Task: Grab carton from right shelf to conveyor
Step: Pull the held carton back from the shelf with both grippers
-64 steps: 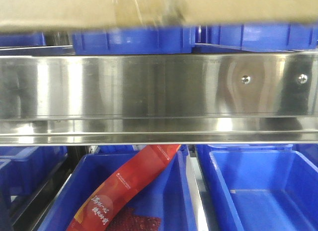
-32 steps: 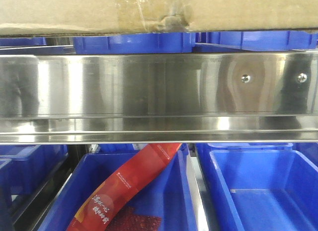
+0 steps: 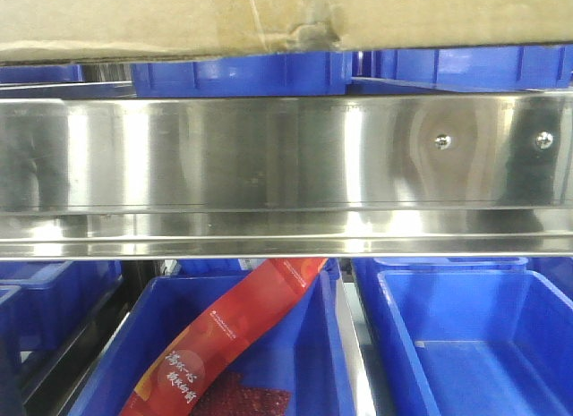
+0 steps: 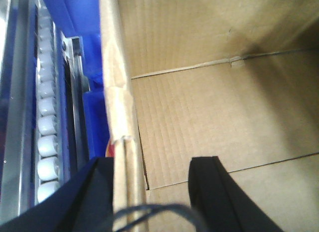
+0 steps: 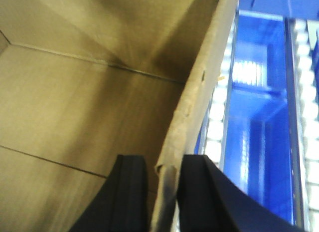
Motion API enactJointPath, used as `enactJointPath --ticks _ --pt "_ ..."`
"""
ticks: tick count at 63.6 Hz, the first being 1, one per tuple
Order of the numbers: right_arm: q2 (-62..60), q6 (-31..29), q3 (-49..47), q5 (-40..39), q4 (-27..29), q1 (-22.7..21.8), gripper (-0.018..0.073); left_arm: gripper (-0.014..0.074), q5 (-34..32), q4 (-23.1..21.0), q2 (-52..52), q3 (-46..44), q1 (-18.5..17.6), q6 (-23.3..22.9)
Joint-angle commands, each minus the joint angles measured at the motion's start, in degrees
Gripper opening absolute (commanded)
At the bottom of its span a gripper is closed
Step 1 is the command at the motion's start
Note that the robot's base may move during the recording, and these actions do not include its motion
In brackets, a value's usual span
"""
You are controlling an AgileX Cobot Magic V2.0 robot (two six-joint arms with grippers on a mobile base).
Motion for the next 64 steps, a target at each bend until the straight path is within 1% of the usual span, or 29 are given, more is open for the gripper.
enactJointPath --ticks 1,14,64 --pt "-0.5 -1.1 -0.3 -7.8 0.8 0.0 -0.0070 -0.0018 -1.9 -5.4 -1.1 -0.3 -1.4 1.9" --pt "-0.5 -1.1 -0.3 -10.0 0.8 0.0 -0.0070 -0.0018 -1.9 -5.3 -1.1 -0.3 -1.4 1.9" --pt "-0.5 -1.1 -0.3 -10.3 0.8 0.0 -0.0070 -0.0018 -17.6 -5.3 -1.1 -0.3 -1.4 1.9"
